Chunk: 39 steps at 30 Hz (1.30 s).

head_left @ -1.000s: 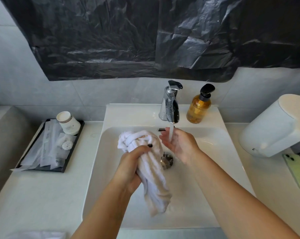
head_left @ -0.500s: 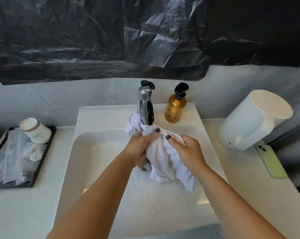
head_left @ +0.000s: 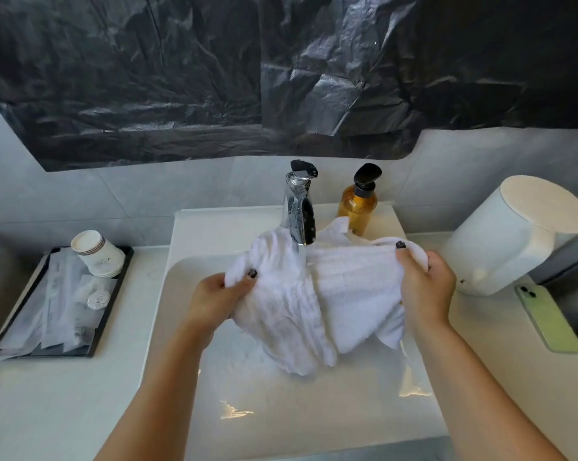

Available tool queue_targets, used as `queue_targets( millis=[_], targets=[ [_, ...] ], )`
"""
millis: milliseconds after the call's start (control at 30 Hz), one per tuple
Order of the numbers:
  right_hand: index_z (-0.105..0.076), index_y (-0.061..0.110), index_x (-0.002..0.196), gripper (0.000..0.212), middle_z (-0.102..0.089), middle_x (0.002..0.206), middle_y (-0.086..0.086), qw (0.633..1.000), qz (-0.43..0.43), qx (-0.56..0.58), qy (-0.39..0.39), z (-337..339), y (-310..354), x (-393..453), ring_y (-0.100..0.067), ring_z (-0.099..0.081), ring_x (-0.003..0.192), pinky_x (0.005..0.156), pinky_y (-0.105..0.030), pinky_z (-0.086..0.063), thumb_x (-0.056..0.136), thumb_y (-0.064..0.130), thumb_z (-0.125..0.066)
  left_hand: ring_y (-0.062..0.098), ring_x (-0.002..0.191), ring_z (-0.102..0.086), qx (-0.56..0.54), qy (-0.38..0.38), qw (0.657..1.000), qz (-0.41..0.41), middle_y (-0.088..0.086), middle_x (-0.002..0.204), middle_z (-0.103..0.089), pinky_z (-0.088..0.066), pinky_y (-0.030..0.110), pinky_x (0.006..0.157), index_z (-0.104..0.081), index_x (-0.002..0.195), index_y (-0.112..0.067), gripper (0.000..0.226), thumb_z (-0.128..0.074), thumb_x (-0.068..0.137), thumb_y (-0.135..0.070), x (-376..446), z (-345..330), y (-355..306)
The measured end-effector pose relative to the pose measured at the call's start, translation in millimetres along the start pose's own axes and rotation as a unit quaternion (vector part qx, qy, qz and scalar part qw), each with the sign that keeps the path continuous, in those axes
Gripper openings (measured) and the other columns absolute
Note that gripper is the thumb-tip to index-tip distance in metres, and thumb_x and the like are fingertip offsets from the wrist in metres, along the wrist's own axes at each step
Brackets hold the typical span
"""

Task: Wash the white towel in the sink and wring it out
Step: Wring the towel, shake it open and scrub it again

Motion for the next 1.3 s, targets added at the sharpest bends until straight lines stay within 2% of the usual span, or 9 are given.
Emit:
queue_targets(
  millis=[300, 567, 733, 833, 933, 1033, 1100, 1167, 1300],
  targets=[
    [-0.052, 0.003, 0.074, 0.028, -0.047, 0.068, -0.002, 0.999, 0.005, -0.048, 0.002, 6.7, 7.5, -16.0, -0.018, -0.042, 0.067, 0.057, -0.028, -0.035, 0.088, 0.022, -0.067, 0.019, 0.066, -0.054, -0.020, -0.088, 0.995, -0.042, 0.006, 0.069, -0.057, -0.043, 0.035, 0.063, -0.057, 0.076, 0.002, 0.053, -0.069, 0.081, -0.050, -10.0, 39.9, 1.5],
    [-0.060, 0.001, 0.089, 0.025, -0.061, 0.083, -0.015, 0.989, 0.107, -0.098, 0.015, 10.2, 43.9, -34.8, -0.028, -0.054, 0.078, 0.063, -0.030, -0.041, 0.090, 0.026, -0.066, 0.022, 0.062, -0.045, 0.037, -0.185, 0.982, 0.013, 0.006, 0.063, -0.052, -0.031, 0.028, 0.054, -0.057, 0.068, -0.003, 0.040, -0.051, 0.102, -0.023, -20.2, 50.6, 24.3],
    [-0.050, 0.013, 0.079, 0.023, -0.049, 0.071, 0.004, 0.991, 0.101, -0.084, 0.009, 7.2, 55.0, -41.7, -0.019, -0.046, 0.072, 0.057, -0.027, -0.036, 0.092, 0.026, -0.064, 0.024, 0.078, -0.060, -0.056, -0.093, 0.989, 0.098, 0.004, 0.083, -0.064, -0.044, 0.029, 0.063, -0.062, 0.085, -0.013, 0.040, -0.067, 0.086, -0.053, -29.3, 23.9, 29.2],
    [-0.060, 0.014, 0.100, 0.012, -0.059, 0.084, 0.003, 0.982, 0.101, -0.117, 0.106, -24.6, 62.0, -57.7, -0.019, -0.054, 0.082, 0.060, -0.027, -0.038, 0.091, 0.021, -0.063, 0.023, 0.087, -0.073, -0.028, 0.057, 0.993, 0.100, 0.007, 0.096, -0.076, -0.057, 0.033, 0.075, -0.072, 0.104, -0.012, 0.081, -0.083, 0.048, -0.070, -37.9, -14.4, 24.2],
    [-0.056, 0.021, 0.095, 0.012, -0.053, 0.078, 0.008, 0.931, 0.177, -0.144, 0.286, -75.3, 80.8, -100.6, -0.015, -0.049, 0.075, 0.064, -0.028, -0.036, 0.089, 0.015, -0.065, 0.027, 0.098, -0.072, -0.137, 0.143, 0.965, 0.170, 0.009, 0.106, -0.075, -0.056, 0.038, 0.087, -0.071, 0.110, -0.009, 0.079, -0.068, 0.067, -0.076, -50.1, -38.1, 11.5],
    [-0.058, 0.029, 0.105, 0.018, -0.057, 0.088, 0.011, 0.828, 0.232, -0.246, 0.447, -111.8, 80.9, -148.0, -0.012, -0.053, 0.079, 0.071, -0.029, -0.041, 0.090, 0.019, -0.061, 0.025, 0.076, -0.068, -0.198, 0.211, 0.935, 0.204, 0.009, 0.079, -0.071, -0.051, 0.031, 0.073, -0.072, 0.081, -0.008, 0.066, -0.054, 0.083, -0.072, -53.3, -55.6, -11.1],
    [-0.060, 0.035, 0.092, 0.016, -0.063, 0.095, 0.011, 0.783, 0.203, -0.275, 0.520, -115.9, 64.2, -159.7, -0.008, -0.059, 0.084, 0.075, -0.025, -0.046, 0.089, 0.019, -0.061, 0.019, 0.048, -0.061, -0.177, 0.192, 0.944, 0.203, 0.007, 0.052, -0.061, -0.048, 0.022, 0.051, -0.064, 0.063, -0.006, 0.044, -0.061, 0.092, -0.039, -54.0, -56.7, -23.2],
    [-0.063, 0.038, 0.078, 0.021, -0.068, 0.088, 0.012, 0.807, 0.153, -0.226, 0.524, -106.1, 49.3, -152.3, -0.002, -0.062, 0.080, 0.074, -0.018, -0.047, 0.086, 0.018, -0.065, 0.025, 0.049, -0.057, -0.135, 0.110, 0.967, 0.184, 0.012, 0.056, -0.058, -0.047, 0.026, 0.052, -0.061, 0.070, 0.000, 0.014, -0.071, 0.072, -0.010, -49.3, -42.3, -29.5],
    [-0.071, 0.027, 0.088, 0.011, -0.071, 0.088, 0.009, 0.963, 0.032, -0.100, 0.246, -58.3, 18.3, -84.3, -0.008, -0.065, 0.086, 0.076, -0.025, -0.048, 0.082, 0.020, -0.074, 0.028, 0.064, -0.040, -0.205, 0.076, 0.960, 0.173, 0.009, 0.070, -0.042, -0.035, 0.038, 0.063, -0.051, 0.064, -0.008, 0.040, -0.062, 0.025, -0.009, -34.9, -30.8, -20.9]
  ],
)
Point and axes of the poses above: each hand's wrist, its own x-axis towards the middle knuckle, its own z-axis out of the back of the hand, y = z × x, the point moved 7 cm from there along x, towards the middle knuckle
